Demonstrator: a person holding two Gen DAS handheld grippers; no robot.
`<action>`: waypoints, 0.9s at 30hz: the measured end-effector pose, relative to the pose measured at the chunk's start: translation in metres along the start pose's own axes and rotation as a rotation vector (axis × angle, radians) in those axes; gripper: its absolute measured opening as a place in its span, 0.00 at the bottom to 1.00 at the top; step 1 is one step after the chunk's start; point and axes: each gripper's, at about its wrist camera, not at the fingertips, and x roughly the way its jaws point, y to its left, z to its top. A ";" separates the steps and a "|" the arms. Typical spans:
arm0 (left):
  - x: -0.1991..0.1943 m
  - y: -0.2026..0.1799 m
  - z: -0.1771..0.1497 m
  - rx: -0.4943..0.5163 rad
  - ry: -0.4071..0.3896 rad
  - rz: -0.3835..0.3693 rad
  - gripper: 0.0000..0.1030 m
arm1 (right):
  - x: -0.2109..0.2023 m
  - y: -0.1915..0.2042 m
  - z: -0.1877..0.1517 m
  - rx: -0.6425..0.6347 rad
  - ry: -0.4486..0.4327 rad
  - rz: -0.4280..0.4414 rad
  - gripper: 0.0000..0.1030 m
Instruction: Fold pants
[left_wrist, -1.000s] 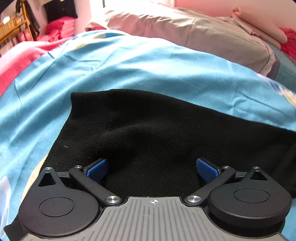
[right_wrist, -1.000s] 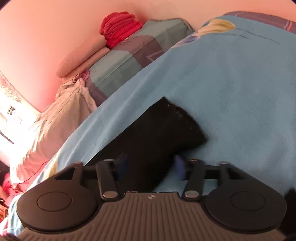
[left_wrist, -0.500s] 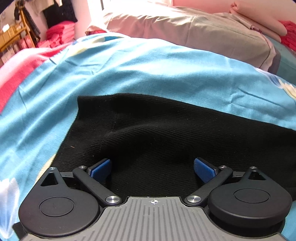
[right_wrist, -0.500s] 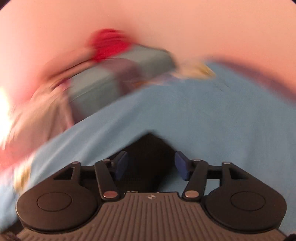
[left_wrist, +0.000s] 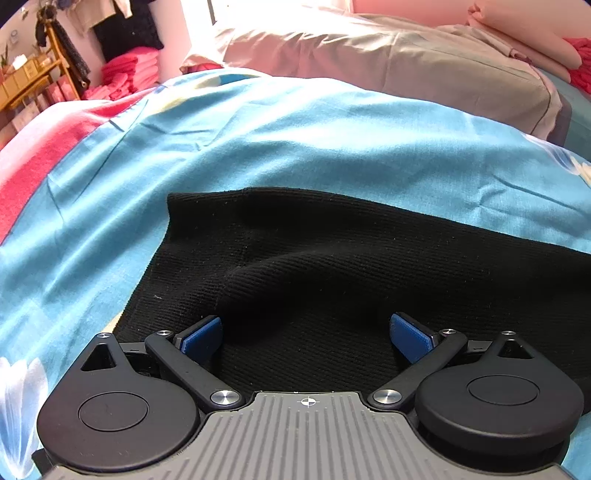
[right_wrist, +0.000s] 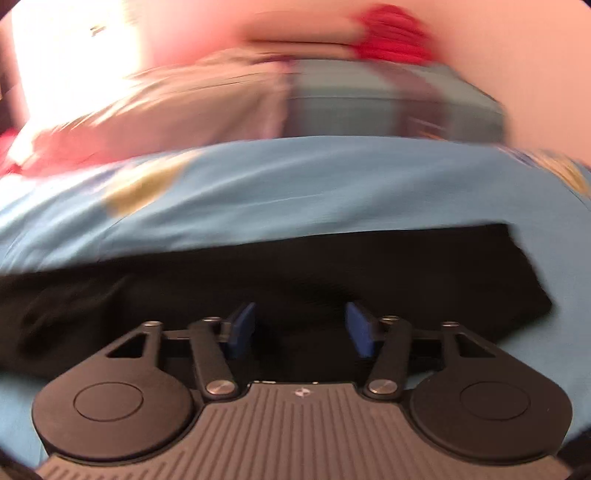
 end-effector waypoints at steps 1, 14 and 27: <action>0.000 0.000 0.000 -0.001 -0.001 -0.001 1.00 | -0.004 0.004 0.003 0.011 0.001 -0.005 0.52; -0.026 0.015 -0.007 0.015 -0.031 0.040 1.00 | 0.014 0.073 -0.013 -0.136 0.032 0.151 0.72; -0.106 0.049 -0.101 -0.021 -0.072 0.000 1.00 | -0.134 0.114 -0.115 -0.294 -0.079 0.278 0.77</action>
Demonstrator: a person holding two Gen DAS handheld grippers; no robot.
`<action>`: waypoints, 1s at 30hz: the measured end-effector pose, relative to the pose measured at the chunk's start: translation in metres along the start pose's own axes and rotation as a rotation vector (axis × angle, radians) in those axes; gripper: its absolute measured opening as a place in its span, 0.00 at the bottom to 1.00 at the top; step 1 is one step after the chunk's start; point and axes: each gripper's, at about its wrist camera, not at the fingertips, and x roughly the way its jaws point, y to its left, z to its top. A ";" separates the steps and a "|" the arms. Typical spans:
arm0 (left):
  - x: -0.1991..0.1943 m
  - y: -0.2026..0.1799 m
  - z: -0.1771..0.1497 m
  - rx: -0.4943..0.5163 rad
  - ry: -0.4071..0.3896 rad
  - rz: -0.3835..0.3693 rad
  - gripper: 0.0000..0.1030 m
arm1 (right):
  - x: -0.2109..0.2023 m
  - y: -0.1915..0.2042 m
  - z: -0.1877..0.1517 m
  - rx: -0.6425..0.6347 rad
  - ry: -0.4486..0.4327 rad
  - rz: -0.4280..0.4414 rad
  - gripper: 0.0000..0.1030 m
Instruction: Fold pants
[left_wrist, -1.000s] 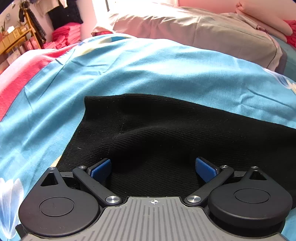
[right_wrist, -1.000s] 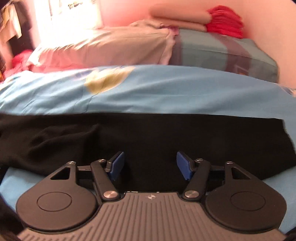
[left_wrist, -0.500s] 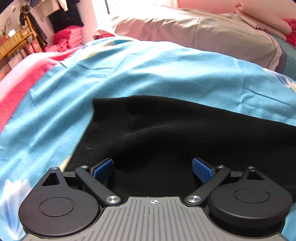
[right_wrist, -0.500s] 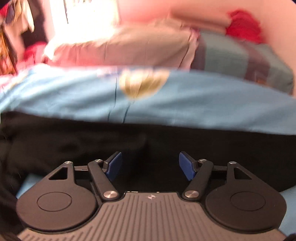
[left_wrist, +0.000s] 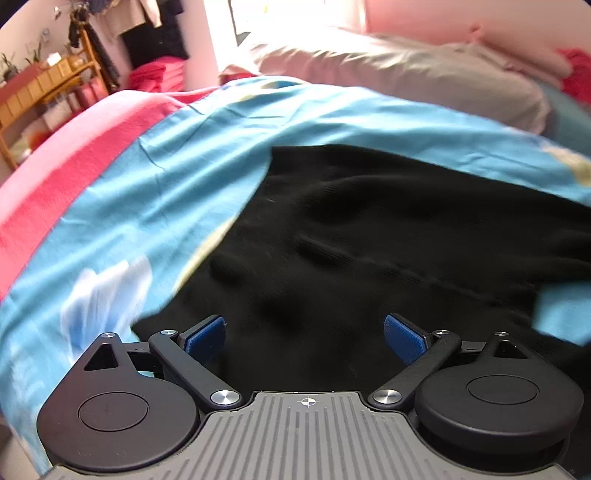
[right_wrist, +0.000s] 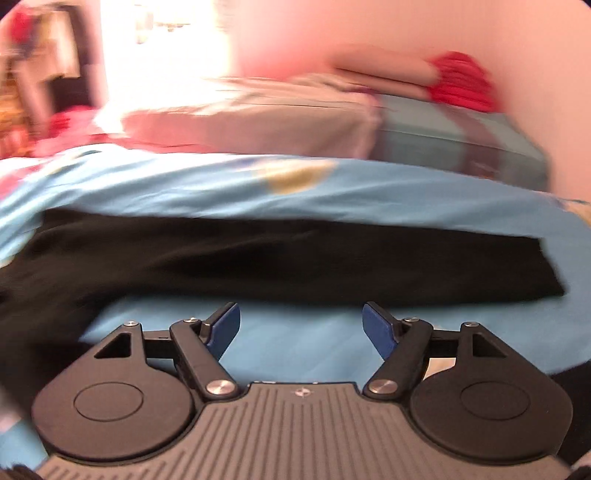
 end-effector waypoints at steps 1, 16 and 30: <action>-0.006 -0.002 -0.006 0.003 -0.012 -0.015 1.00 | -0.007 0.011 -0.007 -0.007 0.013 0.041 0.77; 0.000 -0.022 -0.031 0.094 0.021 -0.026 1.00 | -0.055 -0.020 -0.050 0.064 0.067 0.003 0.79; 0.004 -0.070 -0.038 0.153 0.064 -0.107 1.00 | -0.057 -0.097 -0.075 0.173 0.037 -0.154 0.83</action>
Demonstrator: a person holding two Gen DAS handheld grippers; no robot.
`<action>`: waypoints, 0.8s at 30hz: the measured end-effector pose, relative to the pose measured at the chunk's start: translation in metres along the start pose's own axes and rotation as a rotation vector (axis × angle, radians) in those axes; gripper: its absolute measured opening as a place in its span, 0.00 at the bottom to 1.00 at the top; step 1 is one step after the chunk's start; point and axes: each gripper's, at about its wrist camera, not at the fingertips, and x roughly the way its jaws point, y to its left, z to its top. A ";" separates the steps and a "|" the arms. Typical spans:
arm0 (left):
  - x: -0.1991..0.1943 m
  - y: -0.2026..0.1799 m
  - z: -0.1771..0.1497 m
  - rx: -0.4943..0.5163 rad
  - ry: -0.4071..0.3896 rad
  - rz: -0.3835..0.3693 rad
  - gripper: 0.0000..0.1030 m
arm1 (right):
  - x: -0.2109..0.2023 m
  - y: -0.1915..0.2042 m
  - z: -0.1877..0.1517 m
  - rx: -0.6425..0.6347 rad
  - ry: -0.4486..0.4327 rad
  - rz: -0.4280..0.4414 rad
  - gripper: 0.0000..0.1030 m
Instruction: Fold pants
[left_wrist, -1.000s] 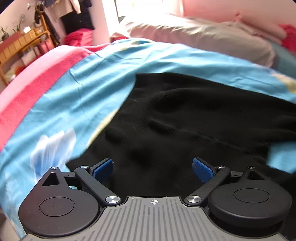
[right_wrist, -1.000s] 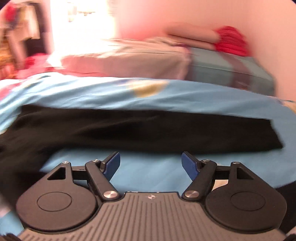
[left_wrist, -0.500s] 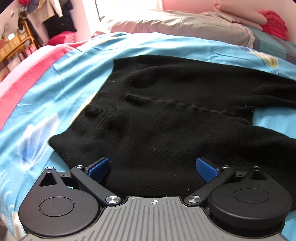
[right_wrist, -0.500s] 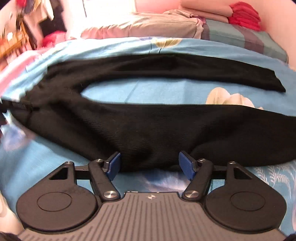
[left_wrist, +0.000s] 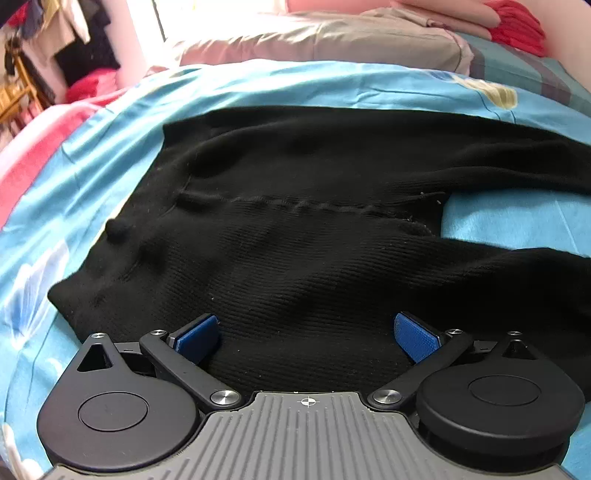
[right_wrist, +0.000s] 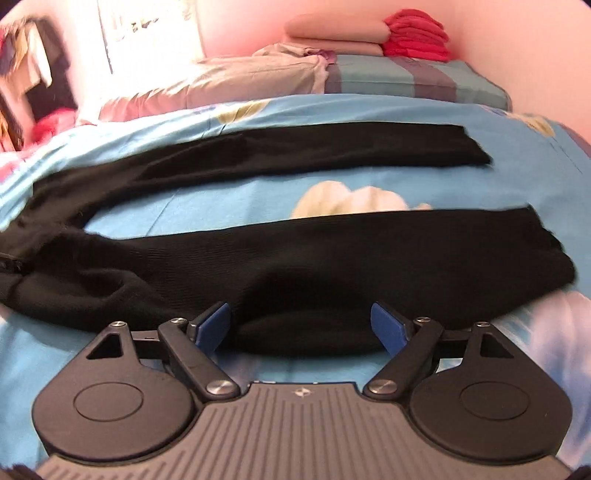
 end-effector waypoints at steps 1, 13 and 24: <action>-0.001 0.000 0.001 -0.011 0.004 0.005 1.00 | -0.005 -0.007 0.004 0.024 -0.034 -0.024 0.83; -0.006 -0.013 -0.002 0.006 0.009 0.069 1.00 | 0.015 -0.076 -0.005 0.087 -0.050 -0.162 0.86; -0.007 -0.012 -0.004 0.007 -0.002 0.068 1.00 | -0.001 -0.038 0.003 0.099 -0.076 -0.151 0.85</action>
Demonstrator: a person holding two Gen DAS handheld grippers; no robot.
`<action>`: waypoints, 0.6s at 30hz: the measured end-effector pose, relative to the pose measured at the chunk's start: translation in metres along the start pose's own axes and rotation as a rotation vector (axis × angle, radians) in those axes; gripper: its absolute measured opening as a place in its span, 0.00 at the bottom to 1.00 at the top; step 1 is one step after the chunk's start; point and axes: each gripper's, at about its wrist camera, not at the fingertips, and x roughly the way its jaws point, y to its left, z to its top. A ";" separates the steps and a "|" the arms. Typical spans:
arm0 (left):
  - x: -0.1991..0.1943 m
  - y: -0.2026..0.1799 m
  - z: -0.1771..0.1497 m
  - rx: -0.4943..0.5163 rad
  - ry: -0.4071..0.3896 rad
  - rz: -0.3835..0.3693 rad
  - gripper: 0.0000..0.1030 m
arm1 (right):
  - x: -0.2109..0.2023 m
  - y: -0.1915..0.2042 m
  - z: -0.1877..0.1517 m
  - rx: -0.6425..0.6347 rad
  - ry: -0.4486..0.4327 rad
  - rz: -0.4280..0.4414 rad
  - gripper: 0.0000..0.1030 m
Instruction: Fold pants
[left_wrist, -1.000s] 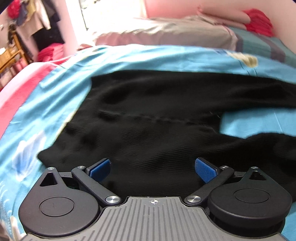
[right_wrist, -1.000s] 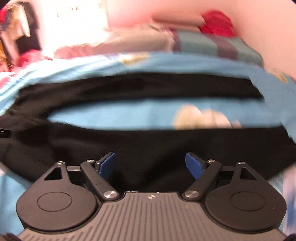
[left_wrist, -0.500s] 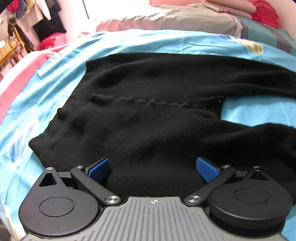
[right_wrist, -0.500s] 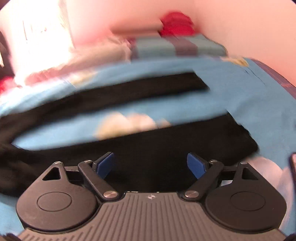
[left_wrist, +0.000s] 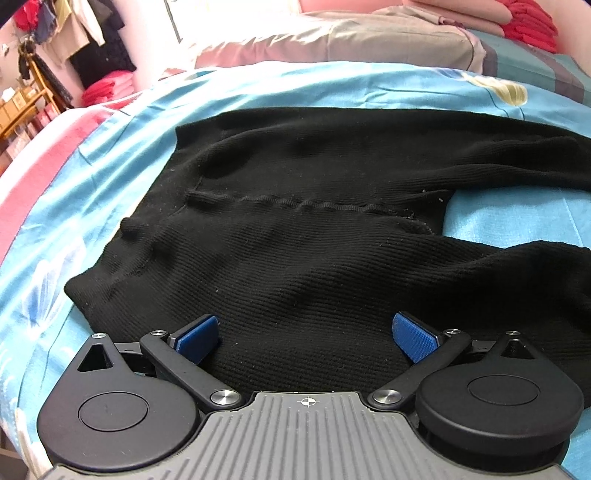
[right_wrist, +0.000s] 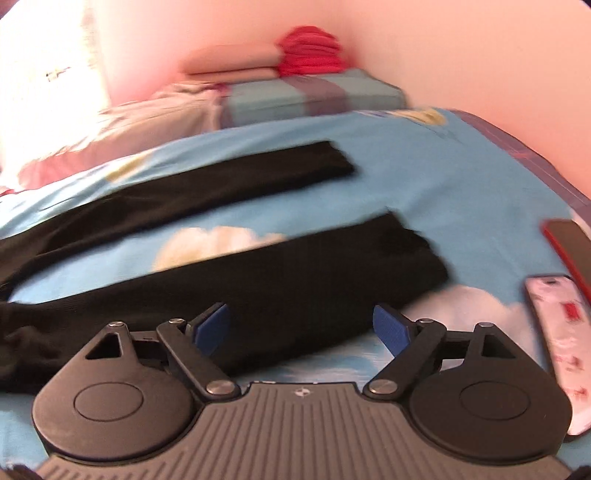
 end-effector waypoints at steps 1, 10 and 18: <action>0.000 0.000 0.000 0.001 -0.001 -0.002 1.00 | 0.003 0.009 -0.001 -0.019 0.008 0.030 0.85; 0.002 0.005 -0.001 -0.005 -0.007 -0.027 1.00 | 0.009 0.000 -0.016 -0.064 0.042 -0.035 0.87; 0.003 0.005 0.001 -0.007 -0.005 -0.033 1.00 | -0.008 0.015 -0.003 0.002 -0.009 -0.041 0.88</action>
